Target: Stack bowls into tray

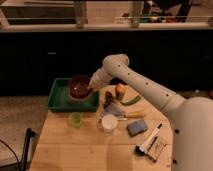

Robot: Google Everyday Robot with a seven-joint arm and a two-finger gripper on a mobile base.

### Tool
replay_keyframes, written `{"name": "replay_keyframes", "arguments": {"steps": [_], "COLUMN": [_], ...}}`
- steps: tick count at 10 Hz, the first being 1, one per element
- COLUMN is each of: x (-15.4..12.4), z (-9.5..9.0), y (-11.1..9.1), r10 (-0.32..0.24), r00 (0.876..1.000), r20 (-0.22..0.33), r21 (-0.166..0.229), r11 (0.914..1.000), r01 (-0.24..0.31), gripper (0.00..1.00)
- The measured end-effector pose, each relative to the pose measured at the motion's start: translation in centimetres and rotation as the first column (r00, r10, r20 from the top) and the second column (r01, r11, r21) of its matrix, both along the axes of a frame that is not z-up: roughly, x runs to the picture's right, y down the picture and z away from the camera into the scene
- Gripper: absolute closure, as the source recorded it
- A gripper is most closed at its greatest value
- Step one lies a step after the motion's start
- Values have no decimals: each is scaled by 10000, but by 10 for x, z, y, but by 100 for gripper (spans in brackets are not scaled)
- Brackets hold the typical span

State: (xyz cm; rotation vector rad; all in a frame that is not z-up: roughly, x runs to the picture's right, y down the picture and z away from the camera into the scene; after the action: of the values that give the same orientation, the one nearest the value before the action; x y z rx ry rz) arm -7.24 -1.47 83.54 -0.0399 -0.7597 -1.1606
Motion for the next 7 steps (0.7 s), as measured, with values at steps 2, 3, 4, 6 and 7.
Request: {"name": "replay_keyframes", "arguments": {"steps": [2,3,4,6,7], "x": [-11,-15,-17,-26,-30], "z": [13,19,24,36,40], "y": [5,8,9,12,13], "r10": [86,137,204,376,441], "r00": [9997,9995,9992,9984,9979], "r20": [215,297,339,431,473], "r21": [-168,-246,-296,-361,-385], "r11": [9998,9996,9994,9987,9984], "r01": [-82,-129,-194,-360,-423], "gripper": [97,97,97,97,97]}}
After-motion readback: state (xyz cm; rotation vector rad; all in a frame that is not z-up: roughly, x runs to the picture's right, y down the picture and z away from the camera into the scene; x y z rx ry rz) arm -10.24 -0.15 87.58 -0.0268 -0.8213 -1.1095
